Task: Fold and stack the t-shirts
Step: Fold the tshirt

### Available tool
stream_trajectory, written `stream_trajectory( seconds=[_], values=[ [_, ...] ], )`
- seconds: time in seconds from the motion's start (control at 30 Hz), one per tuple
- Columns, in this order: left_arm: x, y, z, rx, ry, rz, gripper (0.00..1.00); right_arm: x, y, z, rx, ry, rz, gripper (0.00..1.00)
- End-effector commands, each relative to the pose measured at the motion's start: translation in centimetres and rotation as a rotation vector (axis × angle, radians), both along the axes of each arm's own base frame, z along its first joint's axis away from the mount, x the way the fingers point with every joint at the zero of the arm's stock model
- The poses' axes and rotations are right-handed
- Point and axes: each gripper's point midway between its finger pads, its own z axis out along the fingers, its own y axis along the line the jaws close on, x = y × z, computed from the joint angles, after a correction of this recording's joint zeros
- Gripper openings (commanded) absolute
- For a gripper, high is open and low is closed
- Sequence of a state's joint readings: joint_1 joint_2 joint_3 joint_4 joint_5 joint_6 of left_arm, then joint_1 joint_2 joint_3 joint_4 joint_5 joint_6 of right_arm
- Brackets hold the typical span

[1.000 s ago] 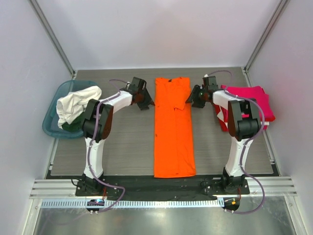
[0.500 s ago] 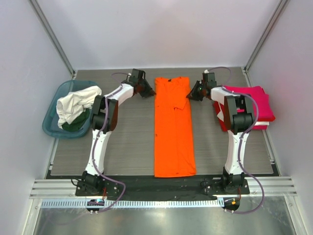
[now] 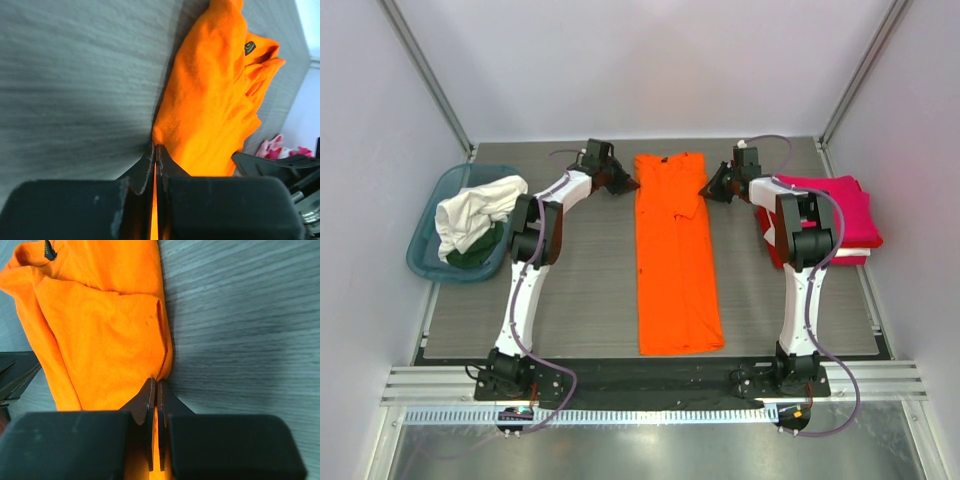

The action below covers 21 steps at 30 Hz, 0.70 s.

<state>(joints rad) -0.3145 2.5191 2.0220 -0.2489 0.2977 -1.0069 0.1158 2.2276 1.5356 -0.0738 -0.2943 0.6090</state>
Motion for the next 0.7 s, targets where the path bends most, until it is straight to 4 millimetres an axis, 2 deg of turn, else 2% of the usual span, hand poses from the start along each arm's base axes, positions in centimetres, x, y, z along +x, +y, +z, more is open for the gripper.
stream_trajectory(
  seconds=[0.0, 0.2, 0.3, 0.33, 0.37, 0.43, 0.47, 0.5, 0.53, 0.57, 0.6, 0.63, 0.67],
  values=[
    [1.1, 2.7, -3.7, 0.011, 0.053, 0.064, 0.00, 0.9, -0.7, -1.5, -0.020, 0.012, -0.041, 0.01],
    [4.2, 5.4, -2.5, -0.012, 0.005, 0.121, 0.00, 2.5, -0.1, -1.5, 0.026, -0.012, -0.051, 0.01],
    [5.5, 5.9, -2.1, -0.026, -0.018, 0.131, 0.00, 3.3, 0.4, -1.2, 0.060, -0.041, -0.055, 0.04],
    [5.9, 5.8, -2.0, -0.033, -0.029, 0.128, 0.00, 3.5, 0.5, -1.3, 0.065, -0.044, -0.057, 0.10],
    [6.0, 5.6, -1.9, -0.039, -0.032, 0.120, 0.00, 4.1, 0.7, -0.7, 0.071, -0.063, -0.053, 0.28],
    [5.8, 5.2, -1.6, -0.057, -0.039, 0.088, 0.12, 4.5, 0.8, 0.3, 0.073, -0.083, -0.044, 0.42],
    [6.0, 5.1, -0.3, -0.066, -0.074, 0.082, 0.32, 4.3, 0.8, 0.6, 0.069, -0.091, -0.034, 0.47],
    [5.9, 5.1, 0.3, -0.065, -0.086, 0.080, 0.41, 4.2, 0.7, 0.9, 0.067, -0.097, -0.033, 0.48],
    [5.5, 5.4, 0.3, -0.045, -0.090, 0.073, 0.50, 4.1, 0.7, 2.3, 0.065, -0.121, -0.030, 0.49],
    [5.5, 5.5, 2.6, -0.042, -0.126, 0.069, 0.52, 3.6, 0.6, 2.3, 0.060, -0.118, -0.029, 0.50],
    [5.2, 5.6, 3.7, -0.033, -0.142, 0.065, 0.53, 3.3, 0.6, 2.8, 0.056, -0.125, -0.022, 0.50],
    [4.4, 6.0, 3.3, -0.013, -0.129, 0.063, 0.53, 2.9, 0.5, 3.3, 0.053, -0.130, -0.017, 0.49],
    [4.0, 6.1, 6.2, -0.005, -0.176, 0.055, 0.53, 1.9, 0.5, 4.2, 0.057, -0.137, -0.010, 0.49]
  ],
)
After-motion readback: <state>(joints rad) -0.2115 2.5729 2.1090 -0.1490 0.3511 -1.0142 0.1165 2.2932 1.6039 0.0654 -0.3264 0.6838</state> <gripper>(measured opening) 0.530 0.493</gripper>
